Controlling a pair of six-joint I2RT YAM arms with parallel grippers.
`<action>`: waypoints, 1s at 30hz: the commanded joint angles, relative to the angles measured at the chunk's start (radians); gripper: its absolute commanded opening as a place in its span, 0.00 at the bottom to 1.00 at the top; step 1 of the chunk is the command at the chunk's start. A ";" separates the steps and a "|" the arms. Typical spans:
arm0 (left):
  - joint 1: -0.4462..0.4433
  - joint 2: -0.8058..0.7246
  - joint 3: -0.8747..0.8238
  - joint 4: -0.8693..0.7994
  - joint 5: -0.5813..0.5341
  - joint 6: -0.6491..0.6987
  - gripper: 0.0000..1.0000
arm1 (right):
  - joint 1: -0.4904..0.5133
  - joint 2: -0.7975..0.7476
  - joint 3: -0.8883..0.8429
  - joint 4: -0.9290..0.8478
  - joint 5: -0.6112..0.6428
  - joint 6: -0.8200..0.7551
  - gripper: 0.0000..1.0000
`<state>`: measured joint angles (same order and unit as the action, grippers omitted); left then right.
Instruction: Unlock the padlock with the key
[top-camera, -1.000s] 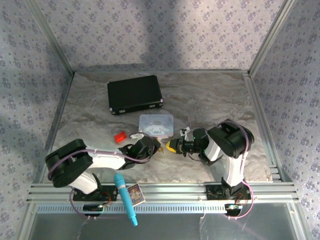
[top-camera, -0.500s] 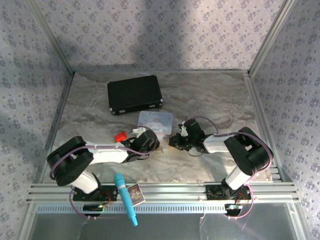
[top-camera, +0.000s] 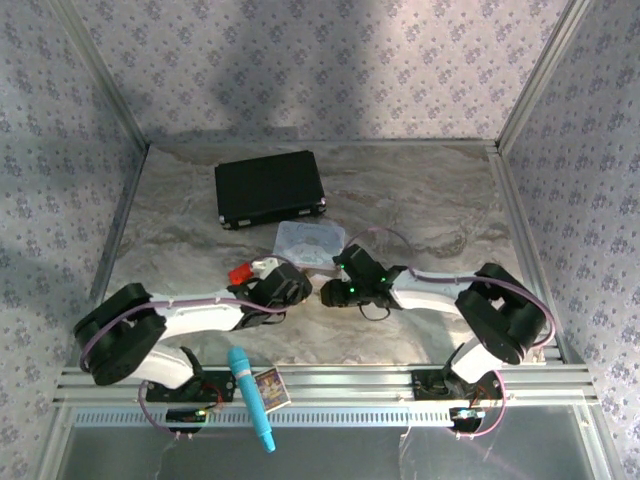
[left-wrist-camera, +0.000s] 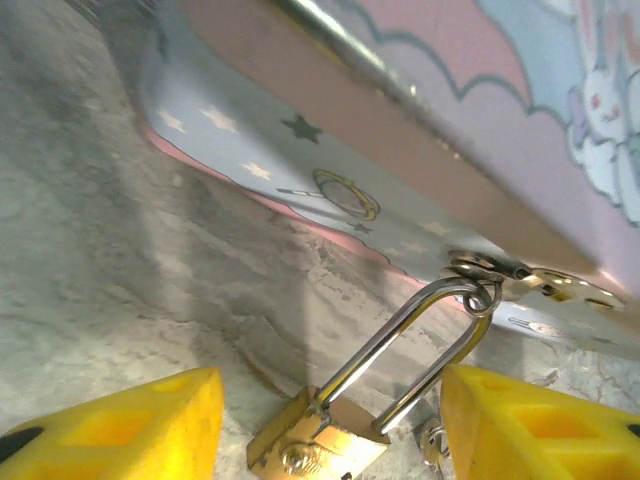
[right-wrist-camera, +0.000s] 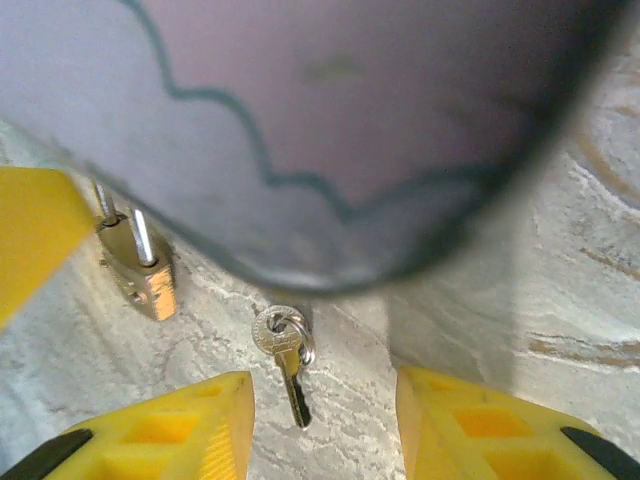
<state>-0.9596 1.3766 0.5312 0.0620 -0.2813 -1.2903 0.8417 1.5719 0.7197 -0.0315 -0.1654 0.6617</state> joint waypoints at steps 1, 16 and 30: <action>0.005 -0.087 -0.025 -0.067 -0.049 0.006 0.60 | 0.030 0.047 0.093 -0.166 0.159 -0.025 0.42; 0.004 -0.314 -0.109 -0.173 -0.105 -0.007 0.60 | 0.126 0.195 0.272 -0.300 0.185 -0.041 0.33; 0.004 -0.296 -0.122 -0.148 -0.093 -0.019 0.61 | 0.229 0.126 0.184 -0.289 0.123 0.143 0.36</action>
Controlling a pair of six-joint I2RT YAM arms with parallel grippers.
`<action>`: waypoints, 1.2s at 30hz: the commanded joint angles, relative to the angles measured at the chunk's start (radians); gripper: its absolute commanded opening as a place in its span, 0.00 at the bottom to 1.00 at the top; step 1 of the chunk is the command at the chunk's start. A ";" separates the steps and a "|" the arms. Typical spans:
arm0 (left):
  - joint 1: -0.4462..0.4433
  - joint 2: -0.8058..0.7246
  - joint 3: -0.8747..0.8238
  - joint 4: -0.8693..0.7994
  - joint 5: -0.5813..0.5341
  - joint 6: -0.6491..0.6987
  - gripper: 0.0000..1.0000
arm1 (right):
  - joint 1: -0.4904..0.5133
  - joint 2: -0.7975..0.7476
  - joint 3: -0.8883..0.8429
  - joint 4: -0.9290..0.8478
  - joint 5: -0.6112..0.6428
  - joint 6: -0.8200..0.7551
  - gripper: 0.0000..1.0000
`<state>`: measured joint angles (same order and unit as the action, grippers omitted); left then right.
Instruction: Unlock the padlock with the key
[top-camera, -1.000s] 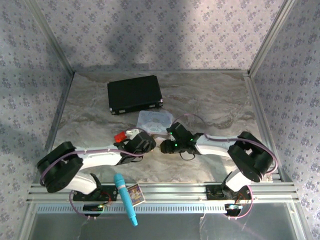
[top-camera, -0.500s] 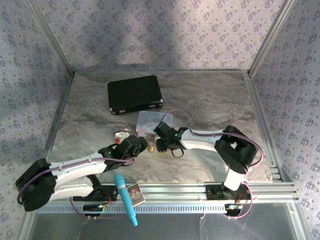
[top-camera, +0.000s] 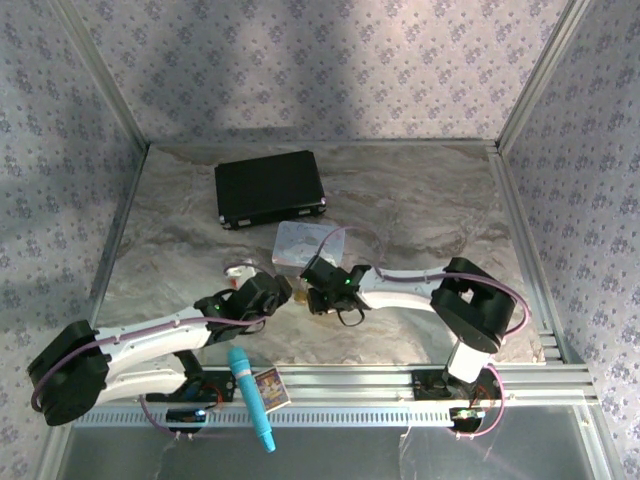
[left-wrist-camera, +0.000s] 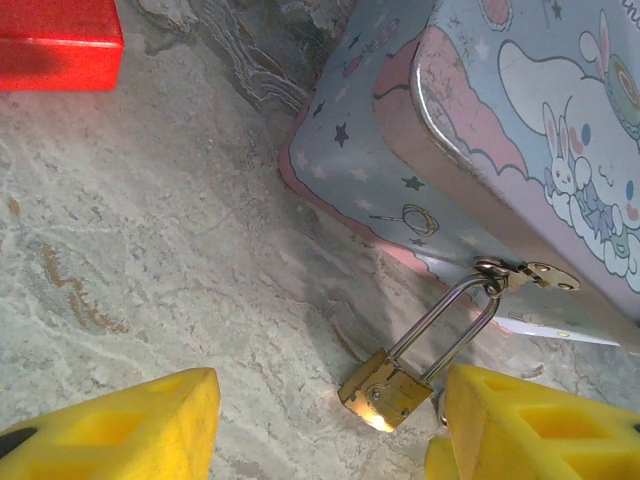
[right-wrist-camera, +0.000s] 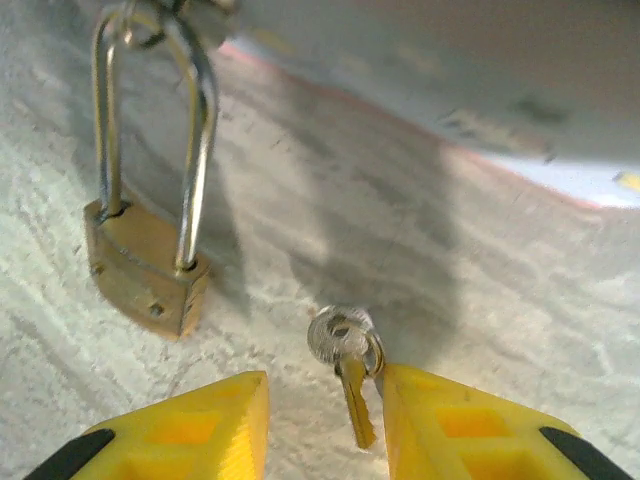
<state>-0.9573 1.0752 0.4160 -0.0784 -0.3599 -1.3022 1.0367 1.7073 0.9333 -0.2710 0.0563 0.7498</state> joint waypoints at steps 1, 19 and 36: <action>0.002 0.006 -0.008 -0.007 -0.015 -0.008 0.61 | 0.041 -0.013 -0.029 -0.039 -0.112 0.055 0.36; 0.001 -0.026 -0.023 -0.009 -0.038 -0.014 0.61 | -0.037 -0.110 -0.017 -0.044 -0.074 -0.222 0.38; 0.002 -0.021 -0.025 -0.011 -0.044 -0.013 0.60 | -0.028 0.112 0.126 -0.195 0.217 -0.151 0.28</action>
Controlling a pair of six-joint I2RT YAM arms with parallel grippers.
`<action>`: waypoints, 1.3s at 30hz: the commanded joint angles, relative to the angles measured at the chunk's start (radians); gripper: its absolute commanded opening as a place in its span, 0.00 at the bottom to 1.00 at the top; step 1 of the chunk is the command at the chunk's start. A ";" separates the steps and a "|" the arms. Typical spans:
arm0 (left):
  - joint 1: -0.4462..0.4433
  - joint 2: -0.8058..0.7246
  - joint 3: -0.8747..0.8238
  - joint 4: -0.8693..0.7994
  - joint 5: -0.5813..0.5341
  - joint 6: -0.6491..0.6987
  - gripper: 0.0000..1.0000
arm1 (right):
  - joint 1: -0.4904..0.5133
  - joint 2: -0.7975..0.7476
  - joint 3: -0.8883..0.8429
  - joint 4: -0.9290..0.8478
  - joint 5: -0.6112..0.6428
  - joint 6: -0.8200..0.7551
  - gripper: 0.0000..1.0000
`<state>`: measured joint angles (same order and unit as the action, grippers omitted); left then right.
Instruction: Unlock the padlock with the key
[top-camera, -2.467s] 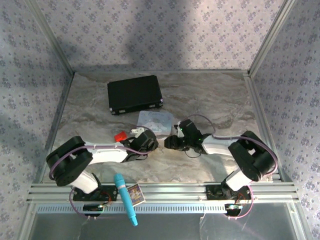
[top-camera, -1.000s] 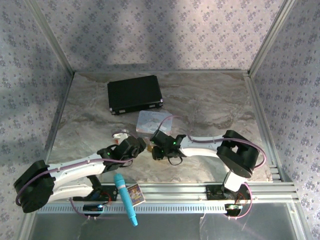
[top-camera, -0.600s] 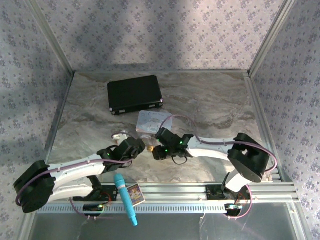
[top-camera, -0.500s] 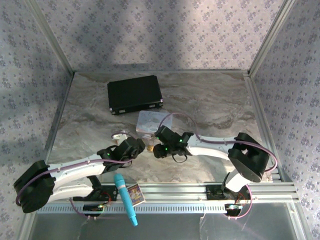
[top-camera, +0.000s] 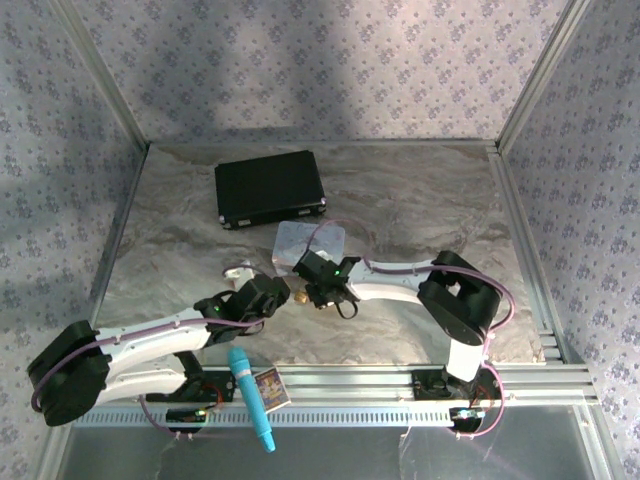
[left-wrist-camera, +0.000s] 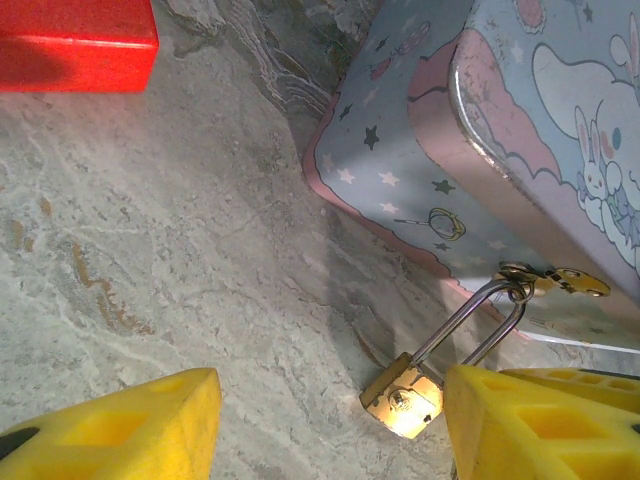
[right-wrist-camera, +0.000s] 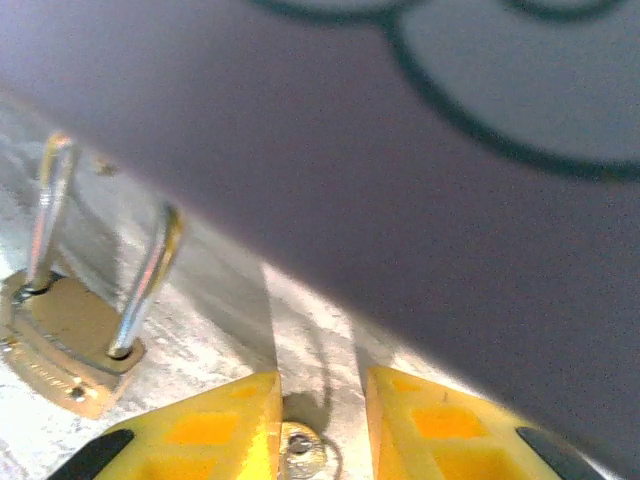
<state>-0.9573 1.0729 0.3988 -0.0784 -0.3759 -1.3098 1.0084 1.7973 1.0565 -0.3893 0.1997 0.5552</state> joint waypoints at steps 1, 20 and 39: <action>0.002 -0.019 -0.008 -0.011 -0.029 -0.006 0.60 | 0.002 0.015 -0.010 -0.074 0.069 0.058 0.28; 0.000 0.016 -0.008 0.025 -0.008 -0.011 0.59 | 0.025 -0.125 -0.165 -0.141 -0.028 0.221 0.27; -0.023 -0.011 0.002 0.000 -0.035 -0.016 0.59 | -0.073 -0.296 -0.175 0.060 -0.291 -0.241 0.48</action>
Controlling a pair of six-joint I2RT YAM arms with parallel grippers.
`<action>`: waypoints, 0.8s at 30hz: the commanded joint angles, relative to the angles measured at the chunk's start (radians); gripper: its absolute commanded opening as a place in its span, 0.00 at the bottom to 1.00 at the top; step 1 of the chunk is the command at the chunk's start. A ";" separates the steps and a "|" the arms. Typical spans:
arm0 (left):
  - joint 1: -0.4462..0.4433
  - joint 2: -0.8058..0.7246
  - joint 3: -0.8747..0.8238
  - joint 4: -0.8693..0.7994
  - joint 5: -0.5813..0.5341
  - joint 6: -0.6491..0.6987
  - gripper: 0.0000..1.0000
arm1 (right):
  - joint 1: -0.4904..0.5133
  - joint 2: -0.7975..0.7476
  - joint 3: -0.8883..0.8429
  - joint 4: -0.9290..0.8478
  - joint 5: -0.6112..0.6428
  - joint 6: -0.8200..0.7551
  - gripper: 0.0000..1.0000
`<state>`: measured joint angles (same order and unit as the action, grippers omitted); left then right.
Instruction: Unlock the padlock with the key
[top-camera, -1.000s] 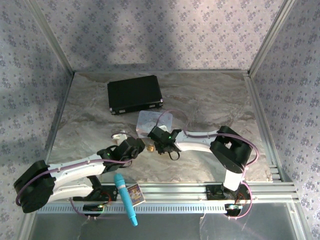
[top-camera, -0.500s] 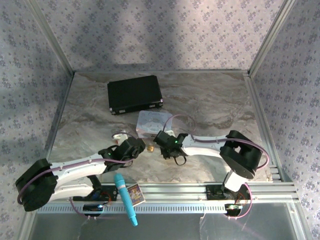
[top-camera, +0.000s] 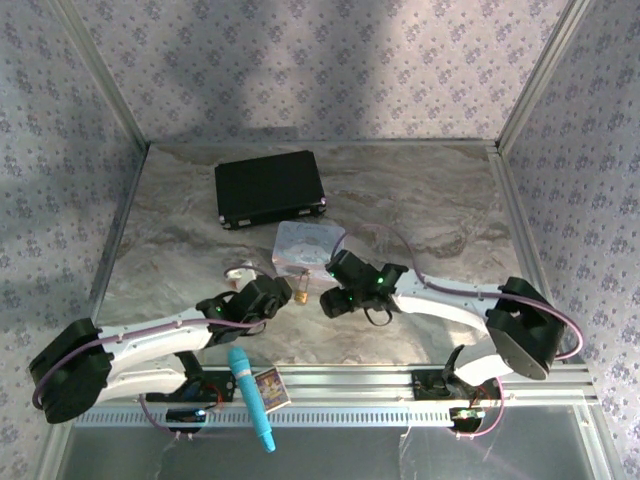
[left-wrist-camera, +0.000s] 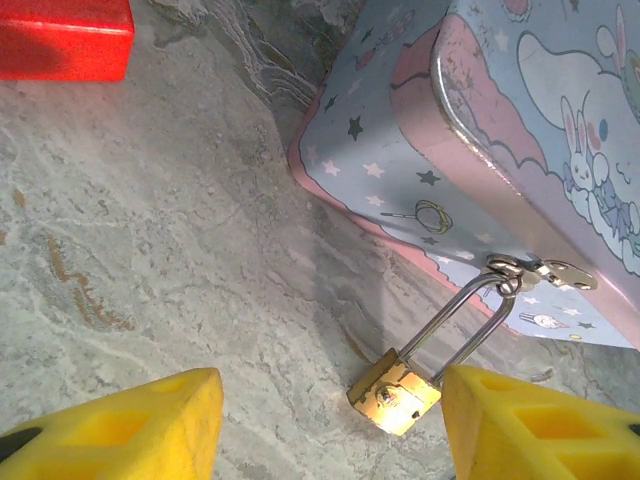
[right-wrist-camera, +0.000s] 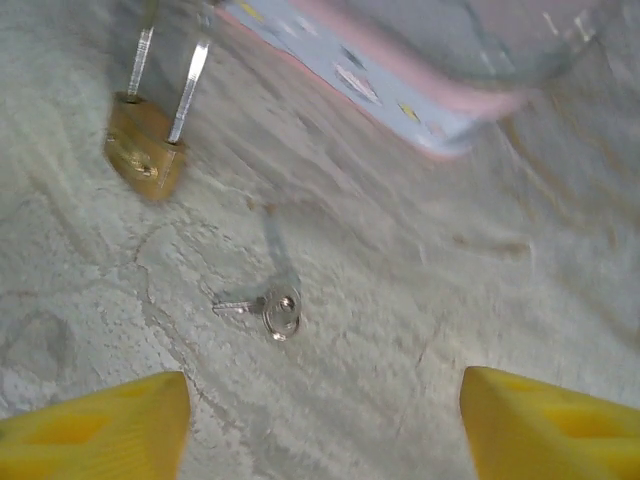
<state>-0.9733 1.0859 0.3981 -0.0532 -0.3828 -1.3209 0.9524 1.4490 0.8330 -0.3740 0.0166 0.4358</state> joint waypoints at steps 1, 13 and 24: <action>-0.007 -0.029 0.000 -0.029 -0.030 -0.005 0.59 | -0.018 0.075 0.059 0.055 -0.117 -0.127 0.42; -0.011 -0.096 -0.027 -0.053 -0.064 -0.007 0.59 | -0.012 0.279 0.086 0.080 -0.014 -0.094 0.27; -0.011 -0.061 -0.022 -0.024 -0.057 -0.005 0.59 | 0.060 0.170 -0.030 0.075 -0.037 0.055 0.22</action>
<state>-0.9783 1.0138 0.3805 -0.0765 -0.4202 -1.3212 0.9848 1.6455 0.8455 -0.2264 0.0132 0.4198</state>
